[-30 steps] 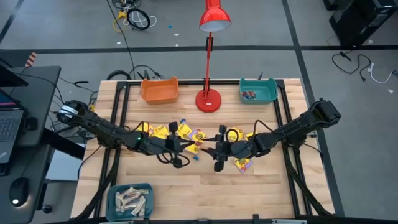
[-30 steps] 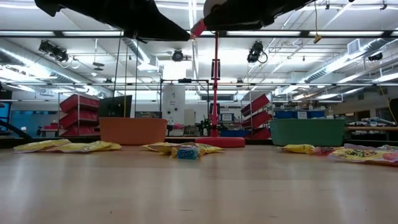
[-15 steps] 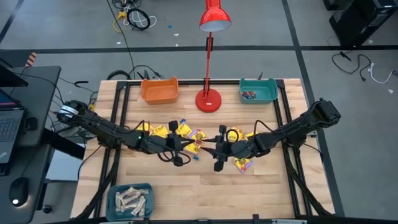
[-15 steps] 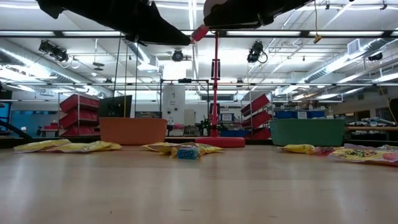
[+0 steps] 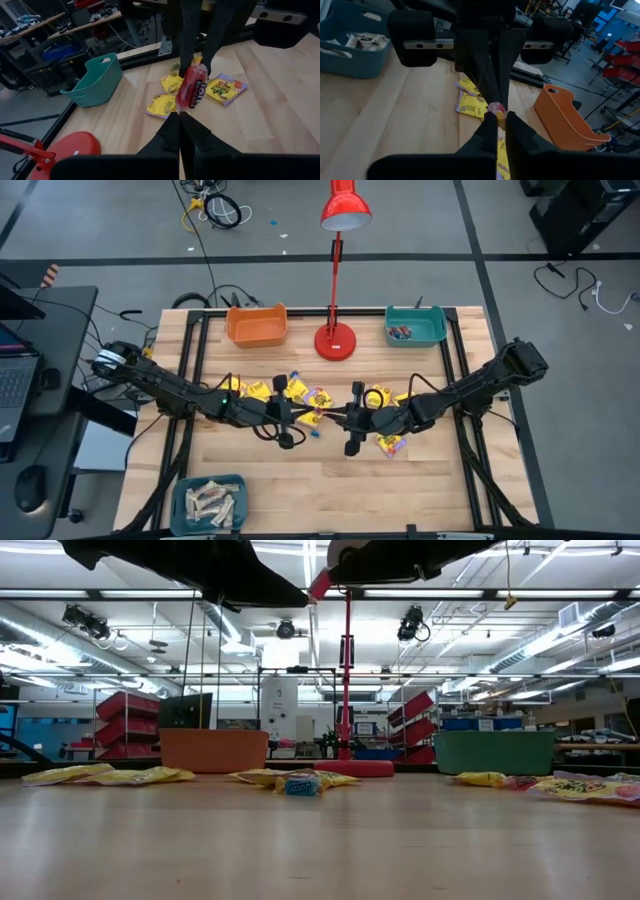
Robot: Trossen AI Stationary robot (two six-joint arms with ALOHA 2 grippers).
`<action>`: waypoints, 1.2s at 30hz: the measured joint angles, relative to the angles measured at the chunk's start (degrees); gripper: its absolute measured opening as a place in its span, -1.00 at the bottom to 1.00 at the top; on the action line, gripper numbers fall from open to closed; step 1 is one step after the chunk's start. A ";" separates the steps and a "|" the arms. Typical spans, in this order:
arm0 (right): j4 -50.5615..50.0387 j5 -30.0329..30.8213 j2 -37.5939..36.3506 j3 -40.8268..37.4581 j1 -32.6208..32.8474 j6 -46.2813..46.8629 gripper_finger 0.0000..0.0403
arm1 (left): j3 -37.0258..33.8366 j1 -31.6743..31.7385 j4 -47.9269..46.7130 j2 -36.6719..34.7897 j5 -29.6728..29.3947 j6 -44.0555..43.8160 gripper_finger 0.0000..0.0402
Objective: Sort candy
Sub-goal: Put the small red candy into the green bin
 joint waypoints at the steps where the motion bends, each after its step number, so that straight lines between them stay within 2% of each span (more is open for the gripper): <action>1: 0.00 0.10 0.00 0.00 0.04 -0.05 -0.97 | 0.00 0.00 -0.09 0.00 -0.01 0.01 -1.00; 11: 0.02 0.77 0.00 0.00 0.06 0.93 -1.00 | 0.00 0.00 -0.12 0.00 -0.99 -1.59 -0.96; 20: 0.10 2.16 0.00 0.00 0.10 2.27 -1.00 | 0.00 0.09 -3.18 0.00 -3.76 -5.84 -0.69; 23: 0.24 6.36 -0.27 -0.02 0.10 5.59 -1.00 | 0.00 0.09 -5.83 0.00 -6.53 -7.62 -0.61; 27: -0.57 11.98 -2.64 -0.04 -0.10 11.27 -1.00 | 0.00 0.11 -9.95 0.00 -7.15 -9.49 -0.57; 31: -7.83 14.40 -7.63 -0.04 -1.65 17.83 -1.00 | 0.00 0.08 -12.68 0.00 -7.13 -10.85 -0.56; 36: -26.13 15.55 -15.16 -0.04 -6.94 30.89 -1.00 | 0.00 -0.41 -12.53 0.00 -7.10 -11.02 -0.56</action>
